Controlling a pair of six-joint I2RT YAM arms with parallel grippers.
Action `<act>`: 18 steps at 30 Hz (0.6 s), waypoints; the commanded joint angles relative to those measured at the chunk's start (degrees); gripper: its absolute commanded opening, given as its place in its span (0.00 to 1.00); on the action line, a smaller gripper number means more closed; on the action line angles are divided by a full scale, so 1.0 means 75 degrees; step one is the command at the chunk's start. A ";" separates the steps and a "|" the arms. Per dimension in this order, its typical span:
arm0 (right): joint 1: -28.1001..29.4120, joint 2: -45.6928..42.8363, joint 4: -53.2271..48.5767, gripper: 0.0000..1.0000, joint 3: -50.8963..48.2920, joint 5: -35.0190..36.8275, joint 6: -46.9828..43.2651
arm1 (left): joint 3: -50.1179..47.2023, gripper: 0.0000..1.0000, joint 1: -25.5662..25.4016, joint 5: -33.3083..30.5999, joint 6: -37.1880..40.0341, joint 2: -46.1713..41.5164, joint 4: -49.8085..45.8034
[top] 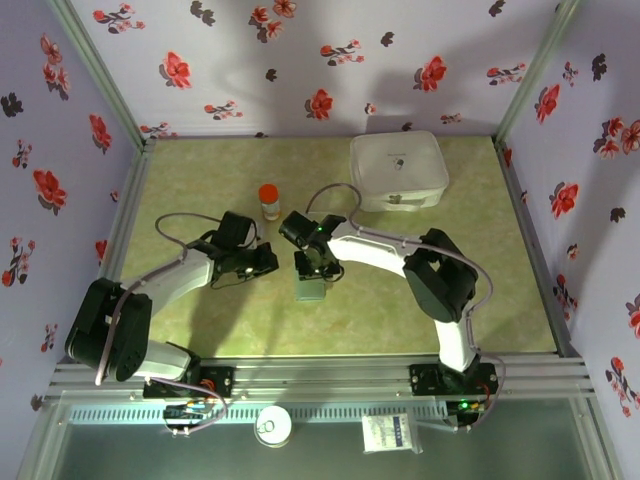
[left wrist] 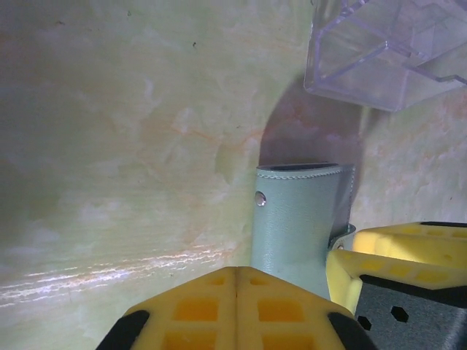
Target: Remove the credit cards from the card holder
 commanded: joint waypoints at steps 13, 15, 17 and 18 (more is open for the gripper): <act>0.0072 0.0617 -0.0868 0.35 0.0506 -0.0054 0.0180 | -0.0007 0.00 0.0119 0.0769 0.0321 0.0181 0.0155; 0.0080 0.0612 -0.0991 0.36 0.0584 -0.0070 0.0154 | -0.0030 0.00 0.0123 0.0869 0.0284 0.0219 0.0219; 0.0083 0.0517 -0.1079 0.38 0.0611 -0.0022 0.0122 | -0.0053 0.00 0.0112 0.0879 0.0257 0.0222 0.0243; 0.0086 0.0466 -0.1126 0.38 0.0628 0.0013 0.0109 | -0.0074 0.00 0.0119 0.0877 0.0243 0.0219 0.0269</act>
